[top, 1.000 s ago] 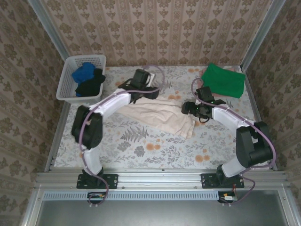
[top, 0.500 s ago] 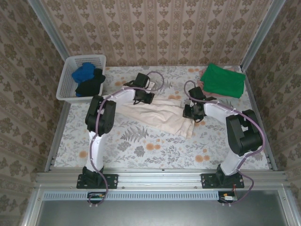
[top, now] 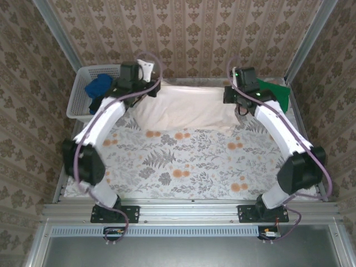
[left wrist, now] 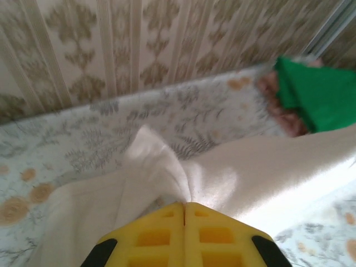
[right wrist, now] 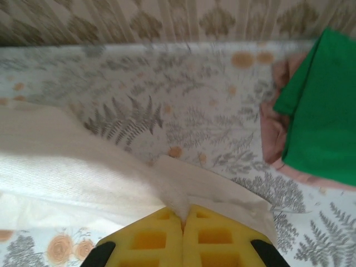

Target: Fold and stack the t-shirts

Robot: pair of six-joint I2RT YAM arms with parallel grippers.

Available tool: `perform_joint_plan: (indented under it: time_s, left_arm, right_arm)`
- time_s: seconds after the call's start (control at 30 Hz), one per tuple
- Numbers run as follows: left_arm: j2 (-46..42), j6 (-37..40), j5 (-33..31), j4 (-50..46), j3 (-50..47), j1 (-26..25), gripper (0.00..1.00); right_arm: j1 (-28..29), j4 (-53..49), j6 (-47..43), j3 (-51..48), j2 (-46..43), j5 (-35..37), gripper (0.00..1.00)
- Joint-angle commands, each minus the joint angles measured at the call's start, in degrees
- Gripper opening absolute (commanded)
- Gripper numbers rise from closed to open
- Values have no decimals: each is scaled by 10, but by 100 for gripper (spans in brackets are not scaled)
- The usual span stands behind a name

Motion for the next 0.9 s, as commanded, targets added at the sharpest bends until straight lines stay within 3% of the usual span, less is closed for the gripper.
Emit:
perform_joint_plan:
  time_s: [0.0, 0.07, 0.17, 0.23, 0.27, 0.3, 0.37, 0.43, 0.5, 0.6, 0.7, 0.87]
  left_arm:
    - [-110, -40, -56, 86, -178, -1, 0]
    - [-143, -64, -82, 109, -271, -20, 0]
    - [-149, -98, -101, 102, -370, -51, 0]
    - [-163, -150, -118, 123, -452, -79, 25]
    - [-171, -165, -110, 141, -483, -82, 25]
    - [-180, -177, -103, 148, -508, -85, 28]
    - [-199, -189, -120, 126, -525, -86, 33]
    - [-215, -173, -148, 94, -514, -87, 41]
    - [-215, -148, -171, 60, -480, -87, 56]
    - [-179, -112, -193, 27, -412, -87, 65]
    - [-96, -78, -177, 8, -327, -88, 68]
    - [67, -44, -135, -5, -188, -115, 68]
  right_arm:
    - [11, 43, -49, -94, -109, -19, 0]
    - [29, 81, -34, -181, -139, -47, 3]
    - [48, 79, 24, -269, -116, -78, 13]
    - [53, 34, 78, -291, -82, -68, 18]
    - [52, 17, 94, -297, -74, -65, 26]
    - [52, -1, 105, -300, -73, -53, 43]
    - [46, -34, 115, -295, -56, -32, 46]
    - [35, -37, 118, -277, -58, -35, 52]
    - [28, -17, 121, -260, -58, -47, 54]
    - [27, 30, 120, -231, -27, -85, 55]
    - [27, 37, 126, -197, 32, -96, 55]
    - [12, 28, 147, -179, 86, -42, 56]
